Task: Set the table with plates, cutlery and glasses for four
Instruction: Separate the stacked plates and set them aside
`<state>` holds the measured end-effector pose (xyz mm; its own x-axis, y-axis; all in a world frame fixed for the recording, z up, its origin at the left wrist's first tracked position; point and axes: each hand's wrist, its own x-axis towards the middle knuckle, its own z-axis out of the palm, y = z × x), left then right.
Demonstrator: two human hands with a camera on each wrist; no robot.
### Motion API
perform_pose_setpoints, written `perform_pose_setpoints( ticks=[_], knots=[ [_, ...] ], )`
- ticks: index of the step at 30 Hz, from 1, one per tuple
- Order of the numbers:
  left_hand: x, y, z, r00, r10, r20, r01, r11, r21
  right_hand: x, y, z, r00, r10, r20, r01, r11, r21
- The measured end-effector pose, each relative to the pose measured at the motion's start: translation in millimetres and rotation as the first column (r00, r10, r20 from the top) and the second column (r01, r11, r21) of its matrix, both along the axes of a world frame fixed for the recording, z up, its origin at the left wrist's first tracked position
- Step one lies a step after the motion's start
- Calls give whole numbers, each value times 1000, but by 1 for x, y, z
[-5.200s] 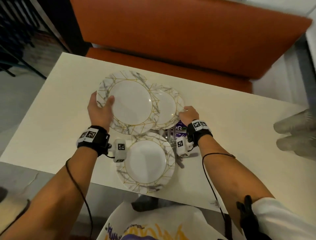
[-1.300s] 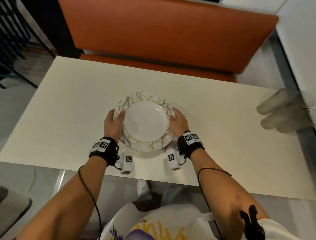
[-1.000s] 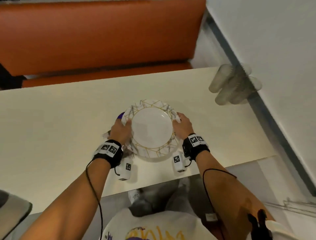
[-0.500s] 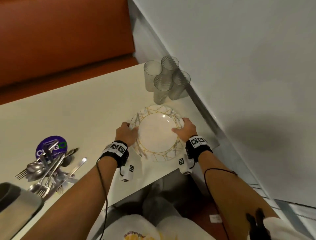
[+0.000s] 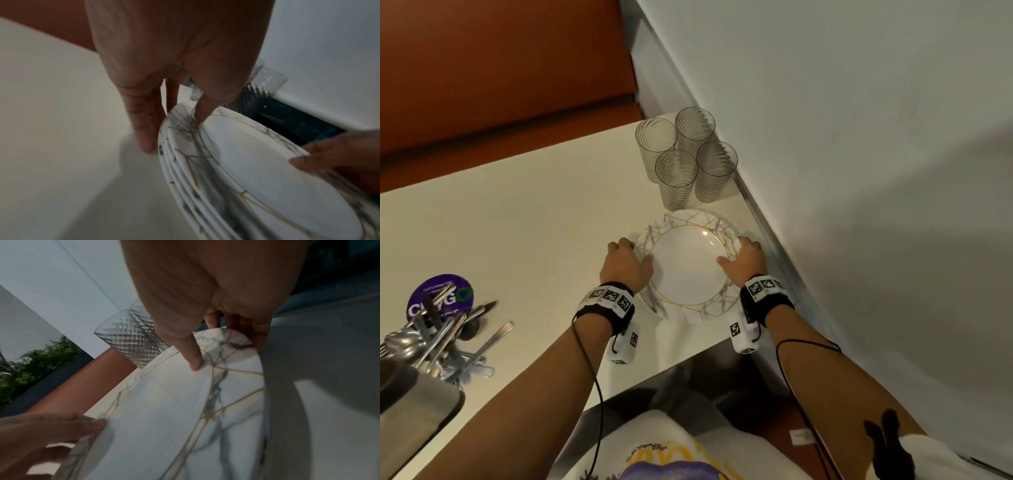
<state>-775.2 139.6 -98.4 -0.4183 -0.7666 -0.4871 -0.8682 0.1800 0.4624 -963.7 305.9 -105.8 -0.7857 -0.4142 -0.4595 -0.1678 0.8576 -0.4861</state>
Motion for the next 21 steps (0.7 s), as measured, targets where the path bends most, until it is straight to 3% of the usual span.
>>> perform_pose_setpoints(
  ticks=[3,10,21],
  knots=[
    [0,6,3,992,-88,85,95,992,-85,3,0,-2,999,-31,-39,30,999,-18],
    [-7,7,2,998,-64,6,64,996,-61,-4,4,-6,996,-78,-45,76,996,-52],
    [-21,7,2,986,-126,-110,126,992,-2,-16,13,-2,984,-125,-129,118,991,-56]
  ],
)
